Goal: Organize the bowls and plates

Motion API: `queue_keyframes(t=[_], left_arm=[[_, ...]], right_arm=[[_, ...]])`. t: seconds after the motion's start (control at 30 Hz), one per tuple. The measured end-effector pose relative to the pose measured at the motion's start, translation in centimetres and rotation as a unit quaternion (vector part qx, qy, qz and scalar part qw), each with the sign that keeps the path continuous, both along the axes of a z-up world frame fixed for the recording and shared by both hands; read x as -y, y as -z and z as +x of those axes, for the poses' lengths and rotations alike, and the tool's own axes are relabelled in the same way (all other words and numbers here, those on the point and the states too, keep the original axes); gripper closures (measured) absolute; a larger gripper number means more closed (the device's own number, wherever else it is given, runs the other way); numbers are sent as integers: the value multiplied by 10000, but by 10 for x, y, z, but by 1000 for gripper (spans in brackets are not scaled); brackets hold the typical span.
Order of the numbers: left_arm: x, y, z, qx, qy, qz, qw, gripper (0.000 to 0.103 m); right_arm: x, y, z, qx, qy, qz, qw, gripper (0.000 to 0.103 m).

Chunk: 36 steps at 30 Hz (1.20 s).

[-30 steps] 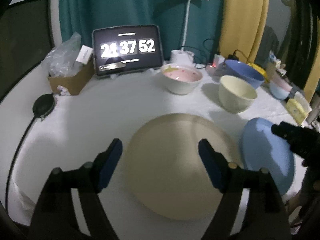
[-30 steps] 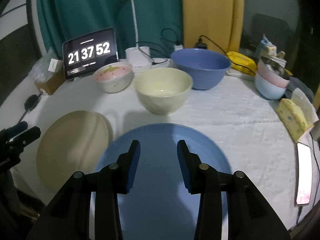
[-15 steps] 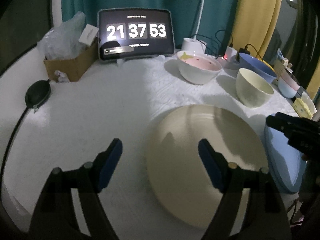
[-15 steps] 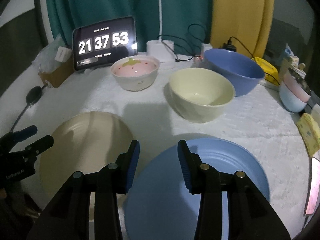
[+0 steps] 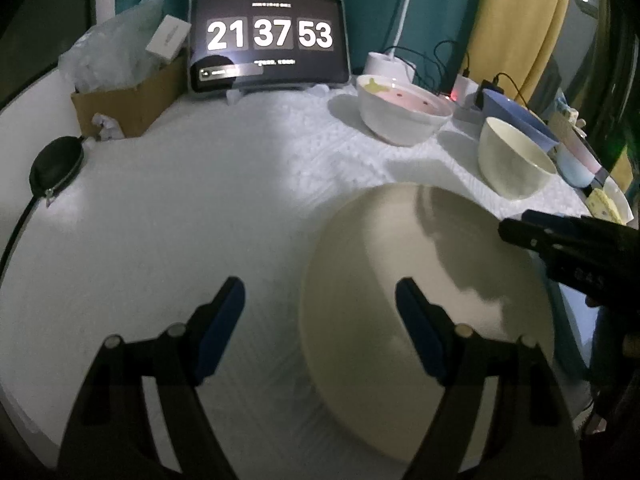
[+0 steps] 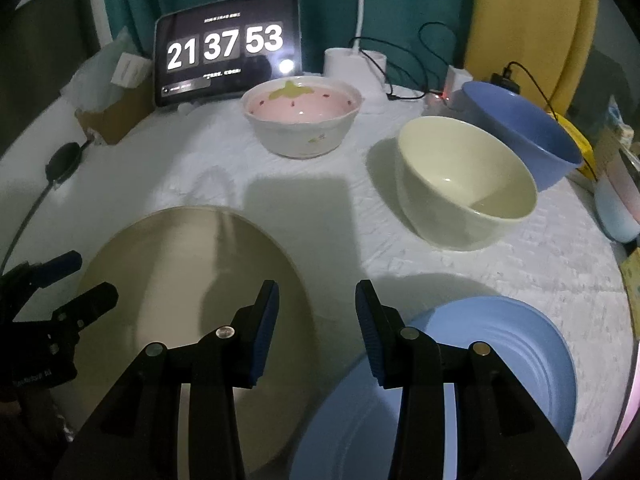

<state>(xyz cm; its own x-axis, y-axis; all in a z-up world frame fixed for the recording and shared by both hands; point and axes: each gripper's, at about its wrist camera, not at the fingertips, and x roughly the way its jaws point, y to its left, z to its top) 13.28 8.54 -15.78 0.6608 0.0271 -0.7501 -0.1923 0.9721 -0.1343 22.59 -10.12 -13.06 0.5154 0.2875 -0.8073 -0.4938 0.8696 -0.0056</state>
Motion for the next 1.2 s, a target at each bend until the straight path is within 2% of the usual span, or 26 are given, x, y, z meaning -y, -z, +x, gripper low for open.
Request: queue_keyframes(t=[0.4,0.53,0.57,0.9,1.2], left_arm=[[0,10,5,-184,107,-51,9998,55],[1,9,3,-176,150,-106,9997,64],[1,9,3,-174,133,-75,9997,65],[-6,3,-4,-104,31,-137,9998,67],[-7,-8,-14,84,9,-96,9999,67]], right_arm=[[-14,17,8,-413,-215,-239,9986,61],[-22,19,5,-383,-385,-377,9978,72],[-23,18,4,-385,-414,-360,9977,76],[-24,13,-4,-304,-485,-295,9979,79],[-22,-6,-12,-89,-480,-142,9987,79]])
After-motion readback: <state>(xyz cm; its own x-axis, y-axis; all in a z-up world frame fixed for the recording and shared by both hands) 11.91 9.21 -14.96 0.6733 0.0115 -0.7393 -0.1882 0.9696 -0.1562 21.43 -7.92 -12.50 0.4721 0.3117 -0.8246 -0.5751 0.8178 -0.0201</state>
